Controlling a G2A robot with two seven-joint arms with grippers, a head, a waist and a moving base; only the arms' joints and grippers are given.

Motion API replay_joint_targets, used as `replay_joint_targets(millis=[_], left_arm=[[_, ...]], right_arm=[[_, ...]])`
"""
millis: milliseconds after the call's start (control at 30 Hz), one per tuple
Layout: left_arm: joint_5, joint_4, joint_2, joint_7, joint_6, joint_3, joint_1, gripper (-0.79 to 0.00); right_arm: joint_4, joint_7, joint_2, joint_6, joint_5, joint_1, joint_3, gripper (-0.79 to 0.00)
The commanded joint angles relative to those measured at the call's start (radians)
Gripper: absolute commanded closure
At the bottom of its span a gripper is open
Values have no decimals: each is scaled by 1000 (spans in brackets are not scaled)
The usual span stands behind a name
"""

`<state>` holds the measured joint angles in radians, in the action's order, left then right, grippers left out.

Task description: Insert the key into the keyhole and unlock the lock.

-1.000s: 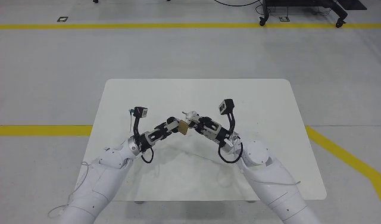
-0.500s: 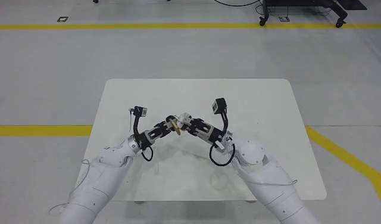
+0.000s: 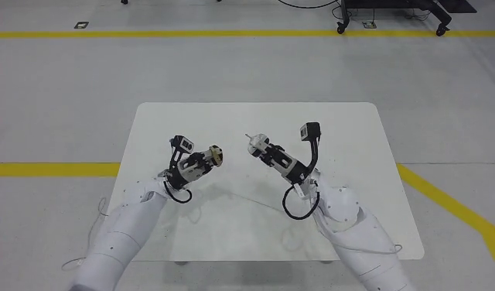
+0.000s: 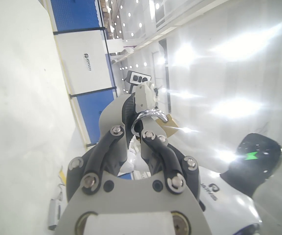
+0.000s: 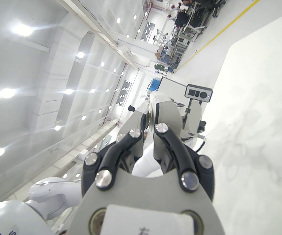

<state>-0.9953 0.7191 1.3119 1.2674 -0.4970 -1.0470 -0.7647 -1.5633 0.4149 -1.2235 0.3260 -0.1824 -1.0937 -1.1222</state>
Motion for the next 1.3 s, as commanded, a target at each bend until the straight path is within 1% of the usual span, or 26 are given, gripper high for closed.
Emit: replay_joint_targets(millis=[0, 100, 133, 200, 633, 667, 733, 800, 867, 967, 1033, 1100, 1167, 1267], left_arm=[[-67, -45, 11, 68, 48, -1, 23, 0], [-111, -113, 27, 125, 101, 7, 57, 0], [-112, -134, 33, 140, 121, 15, 68, 0], [-87, -171, 40, 141, 136, 30, 91, 0], [-87, -171, 40, 141, 136, 30, 91, 0], [-82, -162, 40, 127, 137, 30, 85, 0], [-71, -121, 36, 98, 143, 22, 66, 0], [-71, -90, 29, 85, 146, 4, 47, 0], [-26, -68, 20, 60, 118, -7, 39, 0], [73, -18, 10, -4, 21, -15, 20, 0], [142, 17, 3, -48, -35, -20, 5, 0], [201, 51, -4, -99, -81, -29, -13, 0], [253, 88, -9, -163, -125, -38, -36, 0], [314, 147, -17, -223, -172, -54, -69, 0]], right_arm=[[-40, -37, 5, 2, 64, -30, -25, 0], [-92, -101, 12, -8, 212, -66, -52, 0], [-107, -105, 13, -10, 238, -79, -51, 0], [-107, -105, 13, -10, 238, -79, -51, 0], [-107, -105, 13, -10, 238, -79, -51, 0], [-110, -109, 14, -12, 255, -80, -53, 0], [-129, -111, 18, -24, 379, -84, -53, 0], [-158, -105, 20, -48, 462, -94, -43, 0], [-179, -96, 20, -74, 520, -96, -30, 0], [-189, -77, 17, -124, 599, -88, 2, 0], [-191, -73, 13, -145, 617, -81, 21, 0], [-189, -64, 10, -151, 595, -79, 32, 0], [-179, -43, 7, -150, 545, -75, 34, 0], [-163, -10, 4, -155, 465, -72, 33, 0]])
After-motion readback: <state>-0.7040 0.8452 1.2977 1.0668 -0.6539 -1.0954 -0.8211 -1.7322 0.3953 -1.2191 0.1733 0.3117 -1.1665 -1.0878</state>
